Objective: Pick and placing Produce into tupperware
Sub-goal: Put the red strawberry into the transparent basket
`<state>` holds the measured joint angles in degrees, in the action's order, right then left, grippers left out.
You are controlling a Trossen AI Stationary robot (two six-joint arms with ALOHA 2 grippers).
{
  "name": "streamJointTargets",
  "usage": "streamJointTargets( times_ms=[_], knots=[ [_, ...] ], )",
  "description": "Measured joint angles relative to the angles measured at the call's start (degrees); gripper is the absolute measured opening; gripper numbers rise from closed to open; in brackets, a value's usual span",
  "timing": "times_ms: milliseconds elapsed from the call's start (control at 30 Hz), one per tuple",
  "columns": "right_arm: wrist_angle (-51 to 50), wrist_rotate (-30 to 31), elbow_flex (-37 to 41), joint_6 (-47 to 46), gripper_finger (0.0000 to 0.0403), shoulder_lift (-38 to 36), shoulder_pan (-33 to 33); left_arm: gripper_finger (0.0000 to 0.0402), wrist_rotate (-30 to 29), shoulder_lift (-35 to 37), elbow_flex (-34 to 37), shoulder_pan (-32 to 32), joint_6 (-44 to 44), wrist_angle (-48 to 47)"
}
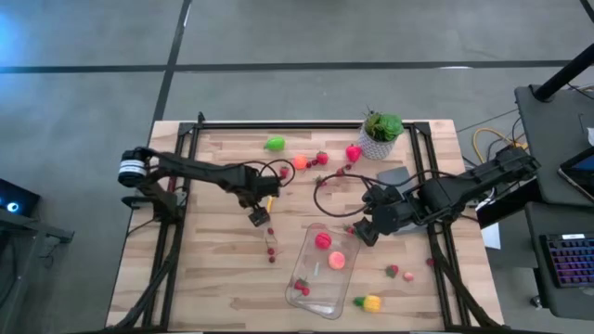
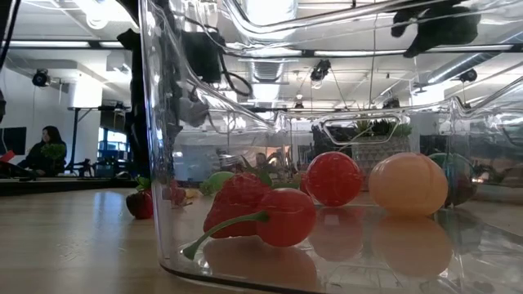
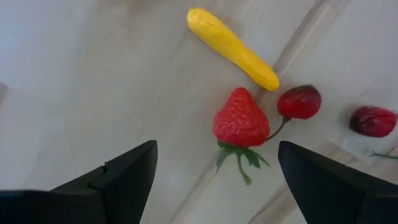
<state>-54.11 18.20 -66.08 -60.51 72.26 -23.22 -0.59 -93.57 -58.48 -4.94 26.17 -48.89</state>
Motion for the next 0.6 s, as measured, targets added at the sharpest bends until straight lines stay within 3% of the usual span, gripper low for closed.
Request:
streamJointTargets(
  times_ms=[600],
  knots=[
    [-0.2,0.0,0.4,-2.1,0.0249,0.2,0.0,0.0316,1.9,-5.4,-0.5,0.1,-1.1,3.0]
  ],
)
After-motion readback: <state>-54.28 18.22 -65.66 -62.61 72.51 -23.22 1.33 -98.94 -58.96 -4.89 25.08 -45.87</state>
